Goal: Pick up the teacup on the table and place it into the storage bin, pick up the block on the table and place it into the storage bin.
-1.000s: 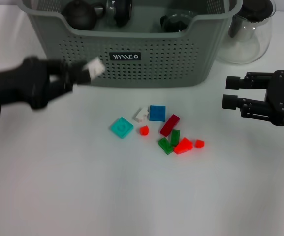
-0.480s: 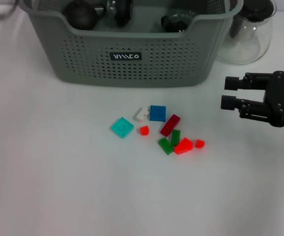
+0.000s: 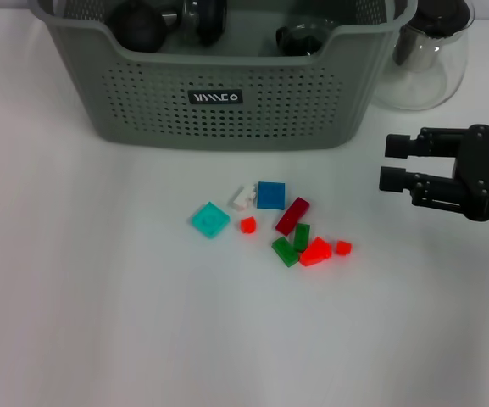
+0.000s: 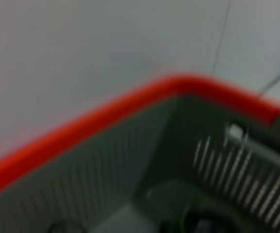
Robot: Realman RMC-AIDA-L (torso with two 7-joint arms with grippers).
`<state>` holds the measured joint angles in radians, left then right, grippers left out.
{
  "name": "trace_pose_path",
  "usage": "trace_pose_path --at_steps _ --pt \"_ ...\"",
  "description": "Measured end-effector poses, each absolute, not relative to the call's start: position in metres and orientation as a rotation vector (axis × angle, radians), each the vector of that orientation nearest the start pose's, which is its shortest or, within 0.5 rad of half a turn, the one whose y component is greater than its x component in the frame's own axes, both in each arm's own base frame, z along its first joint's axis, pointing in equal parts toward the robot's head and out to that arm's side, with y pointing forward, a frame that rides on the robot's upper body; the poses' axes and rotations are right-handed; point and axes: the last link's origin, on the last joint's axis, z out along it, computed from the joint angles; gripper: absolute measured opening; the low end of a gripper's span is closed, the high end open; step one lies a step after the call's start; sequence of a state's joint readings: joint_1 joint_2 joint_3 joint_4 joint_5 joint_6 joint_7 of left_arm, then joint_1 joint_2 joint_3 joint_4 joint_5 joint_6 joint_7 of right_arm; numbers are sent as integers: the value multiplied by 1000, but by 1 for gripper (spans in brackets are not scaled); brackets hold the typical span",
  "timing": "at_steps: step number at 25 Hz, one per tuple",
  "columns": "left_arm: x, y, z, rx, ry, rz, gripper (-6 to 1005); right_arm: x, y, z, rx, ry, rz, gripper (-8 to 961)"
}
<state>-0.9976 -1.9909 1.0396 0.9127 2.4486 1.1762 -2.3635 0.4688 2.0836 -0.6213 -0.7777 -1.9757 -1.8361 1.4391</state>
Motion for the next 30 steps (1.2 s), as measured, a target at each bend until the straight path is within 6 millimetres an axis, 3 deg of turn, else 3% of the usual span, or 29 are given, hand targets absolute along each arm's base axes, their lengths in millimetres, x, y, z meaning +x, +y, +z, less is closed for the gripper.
trace_pose_path --at_steps 1,5,9,13,16,20,22,24,26,28,30 --pt "-104 478 16 -2447 -715 90 216 252 298 29 -2807 585 903 535" --pt "-110 481 -11 -2381 -698 225 227 252 298 29 -2808 585 904 535" --pt "-116 482 -25 -2370 -700 268 237 252 298 29 -2808 584 904 535" --pt "-110 482 -12 -2366 -745 145 248 253 298 30 -2804 586 898 535" --pt "-106 467 29 -2365 -784 -187 372 254 298 30 -2804 587 898 535" --pt "-109 419 96 -2399 -630 -711 514 255 297 31 -2798 589 898 535" --pt "-124 387 118 -2431 -487 -912 551 255 297 31 -2794 590 898 535" --pt "-151 354 131 -2422 -380 -1083 589 256 297 32 -2790 591 900 535" --pt "-177 331 131 -2407 -322 -1162 627 256 297 32 -2787 593 901 535" --pt "-201 313 117 -2416 -273 -1144 664 257 298 33 -2779 595 904 535" --pt "-230 299 89 -2462 -271 -1034 702 257 298 34 -2775 596 906 535"
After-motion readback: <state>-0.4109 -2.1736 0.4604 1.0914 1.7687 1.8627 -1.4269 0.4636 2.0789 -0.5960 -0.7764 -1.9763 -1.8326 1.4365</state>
